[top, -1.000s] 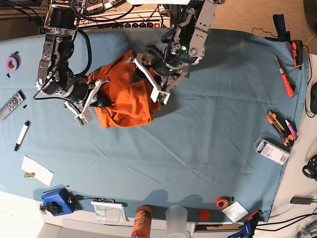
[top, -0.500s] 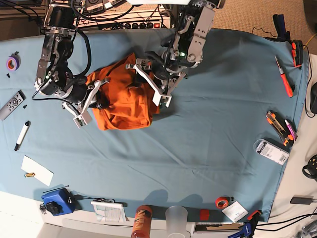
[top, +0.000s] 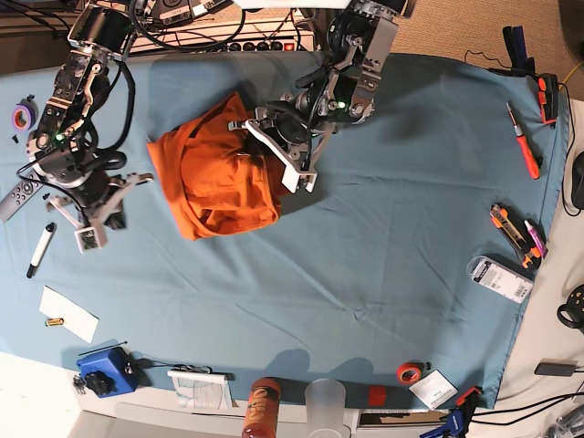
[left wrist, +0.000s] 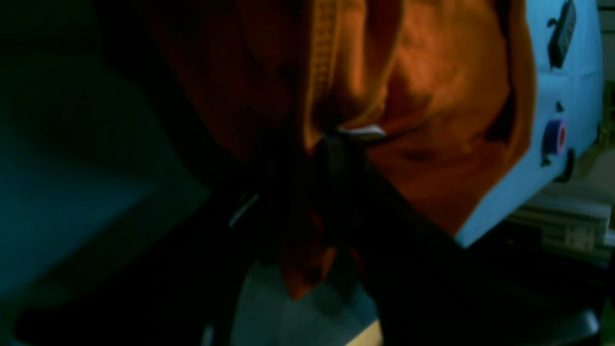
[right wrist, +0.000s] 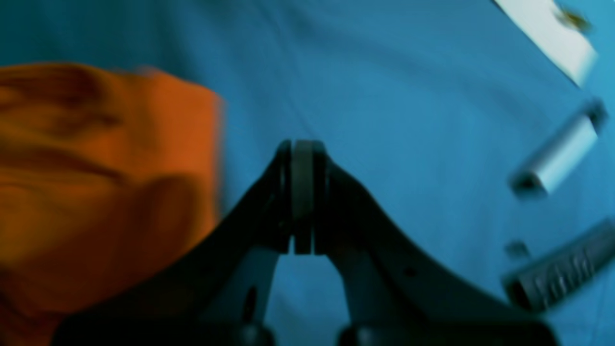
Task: Layout the t-shirt on the table in an organized manner, then fold the t-shirt properly
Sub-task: 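Grasp the bundle with both grippers and fold its edge inward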
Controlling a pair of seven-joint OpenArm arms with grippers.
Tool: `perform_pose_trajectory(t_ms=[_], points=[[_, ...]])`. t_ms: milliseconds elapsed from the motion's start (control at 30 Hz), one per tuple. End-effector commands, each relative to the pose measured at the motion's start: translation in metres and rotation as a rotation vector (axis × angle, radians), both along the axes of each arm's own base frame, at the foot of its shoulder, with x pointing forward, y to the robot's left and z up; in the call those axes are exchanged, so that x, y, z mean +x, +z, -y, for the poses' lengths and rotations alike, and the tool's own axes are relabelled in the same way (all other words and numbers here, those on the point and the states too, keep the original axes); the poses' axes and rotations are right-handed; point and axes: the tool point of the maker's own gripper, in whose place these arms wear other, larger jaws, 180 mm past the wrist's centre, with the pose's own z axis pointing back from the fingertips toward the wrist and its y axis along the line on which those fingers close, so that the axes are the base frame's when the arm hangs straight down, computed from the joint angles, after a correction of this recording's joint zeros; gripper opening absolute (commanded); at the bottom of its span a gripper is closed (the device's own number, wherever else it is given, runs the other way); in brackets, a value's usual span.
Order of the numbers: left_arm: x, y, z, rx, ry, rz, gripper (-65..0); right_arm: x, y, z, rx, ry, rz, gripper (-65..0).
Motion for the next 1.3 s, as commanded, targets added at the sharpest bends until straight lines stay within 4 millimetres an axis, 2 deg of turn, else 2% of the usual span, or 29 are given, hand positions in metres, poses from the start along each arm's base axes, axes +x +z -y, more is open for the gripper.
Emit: perform_pose_trajectory(t_ms=[0, 233, 367, 467, 567, 800, 967, 1067, 1267], points=[[-0.008, 0.009, 0.016, -0.046, -0.046, -0.013, -53.8, 0.006, 0.010, 0.003, 0.006, 0.001, 0.040, -65.0], [0.003, 0.017, 0.017, -0.067, -0.020, 0.057, -52.1, -0.004, -0.051, 0.005, 0.095, -0.023, -0.112, -65.0], [0.007, 0.019, 0.016, -0.072, -0.003, 0.075, -54.2, -0.013, -0.071, 0.003, 0.125, -0.029, -0.184, -65.0], [0.010, 0.021, 0.015, -0.074, 0.002, 0.086, -65.0, -0.019, -0.075, -0.009, 0.179, 0.015, -0.221, -65.0], [0.012, 0.025, 0.018, -0.081, -0.021, 0.110, -65.0, -0.029, -0.079, -0.022, 0.231, 0.065, -0.262, -65.0], [0.004, 0.041, 0.036, -0.110, -0.222, 0.179, -65.0, -0.061, -0.093, -0.045, 0.348, 0.129, -0.328, -65.0], [0.006, 0.046, 0.038, -0.100, -0.290, 0.186, -65.0, -0.075, -0.092, -0.059, 0.421, 0.161, -0.351, -65.0], [0.014, 0.043, 0.028, -0.062, -0.299, 0.209, -65.0, -0.078, -0.083, -0.065, 0.421, 0.188, -0.336, -65.0], [0.033, 0.028, -0.011, 0.078, -0.316, 0.252, -65.0, -0.087, -0.070, -0.076, 0.423, 0.238, -0.335, -65.0]])
